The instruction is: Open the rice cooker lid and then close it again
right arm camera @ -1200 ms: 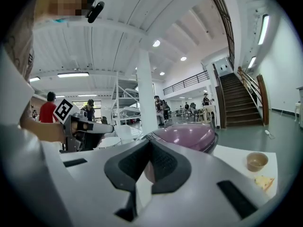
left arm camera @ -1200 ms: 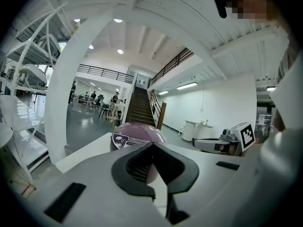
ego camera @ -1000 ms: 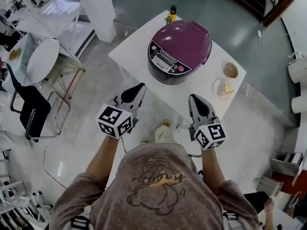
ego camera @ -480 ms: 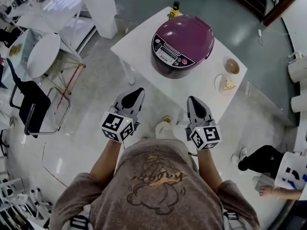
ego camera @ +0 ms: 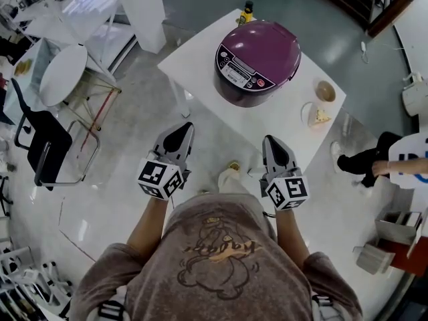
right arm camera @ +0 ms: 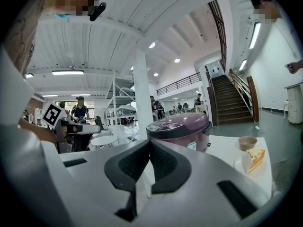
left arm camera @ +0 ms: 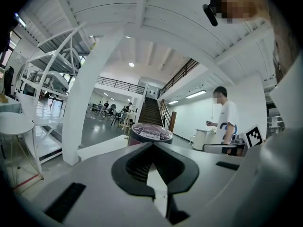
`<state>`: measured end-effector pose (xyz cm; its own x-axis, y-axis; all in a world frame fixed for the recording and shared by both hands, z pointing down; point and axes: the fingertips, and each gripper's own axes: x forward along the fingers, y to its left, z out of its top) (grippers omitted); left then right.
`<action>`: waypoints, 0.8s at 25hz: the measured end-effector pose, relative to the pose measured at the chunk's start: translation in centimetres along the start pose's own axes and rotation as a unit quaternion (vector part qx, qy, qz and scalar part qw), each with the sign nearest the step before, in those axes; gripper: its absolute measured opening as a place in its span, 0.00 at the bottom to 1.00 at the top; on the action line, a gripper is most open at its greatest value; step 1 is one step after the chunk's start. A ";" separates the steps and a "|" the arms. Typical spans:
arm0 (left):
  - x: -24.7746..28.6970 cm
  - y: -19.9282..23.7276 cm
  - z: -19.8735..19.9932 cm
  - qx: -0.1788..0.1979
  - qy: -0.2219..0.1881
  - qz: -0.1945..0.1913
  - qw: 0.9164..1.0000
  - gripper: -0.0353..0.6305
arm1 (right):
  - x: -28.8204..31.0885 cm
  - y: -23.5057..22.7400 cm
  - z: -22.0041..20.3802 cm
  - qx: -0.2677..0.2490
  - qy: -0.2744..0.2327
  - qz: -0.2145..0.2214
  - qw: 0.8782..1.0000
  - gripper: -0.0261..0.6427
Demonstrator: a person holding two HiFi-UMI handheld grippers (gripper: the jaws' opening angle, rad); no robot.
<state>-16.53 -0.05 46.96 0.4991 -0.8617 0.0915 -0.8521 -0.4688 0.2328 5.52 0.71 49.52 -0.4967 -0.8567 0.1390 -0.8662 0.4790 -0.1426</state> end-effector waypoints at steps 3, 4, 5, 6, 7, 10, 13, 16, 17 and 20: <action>-0.1 -0.2 0.1 0.002 -0.001 -0.001 1.000 0.08 | 0.0 0.3 0.1 -0.004 0.000 0.002 1.000 0.03; -0.1 -0.2 0.2 0.003 -0.001 -0.002 1.000 0.08 | 0.0 0.4 0.1 -0.006 0.001 0.003 1.000 0.03; -0.1 -0.3 0.2 0.003 -0.002 -0.002 1.000 0.08 | -0.1 0.6 0.1 -0.007 0.002 0.003 1.000 0.03; -0.1 -0.4 0.2 0.003 -0.002 -0.003 1.000 0.08 | -0.1 0.7 0.0 -0.007 0.002 0.003 1.000 0.03; -0.2 -0.5 0.2 0.004 -0.002 -0.004 1.000 0.08 | -0.2 0.8 -0.1 -0.007 0.003 0.003 1.000 0.03; -0.2 -0.7 0.2 0.005 -0.003 -0.007 1.000 0.08 | -0.3 0.8 -0.1 -0.003 0.002 0.001 1.000 0.03; -0.3 -0.9 0.3 0.003 -0.003 -0.007 1.000 0.08 | -0.5 0.7 0.1 -0.001 0.001 0.000 1.000 0.03; -0.4 -1.1 0.5 0.003 -0.004 -0.007 1.000 0.08 | -0.7 0.7 0.1 -0.002 0.003 0.000 1.000 0.03; -0.4 -1.2 0.5 0.003 -0.004 -0.007 1.000 0.08 | -0.7 0.6 0.1 -0.002 0.004 0.000 1.000 0.03; -0.5 -1.4 0.6 0.001 -0.007 -0.005 1.000 0.08 | -0.8 0.6 0.1 -0.002 0.003 0.002 1.000 0.03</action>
<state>-15.71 0.88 46.01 0.5060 -0.8592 0.0757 -0.8471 -0.4786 0.2308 5.37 1.69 49.18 -0.5000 -0.8540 0.1437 -0.8647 0.4829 -0.1383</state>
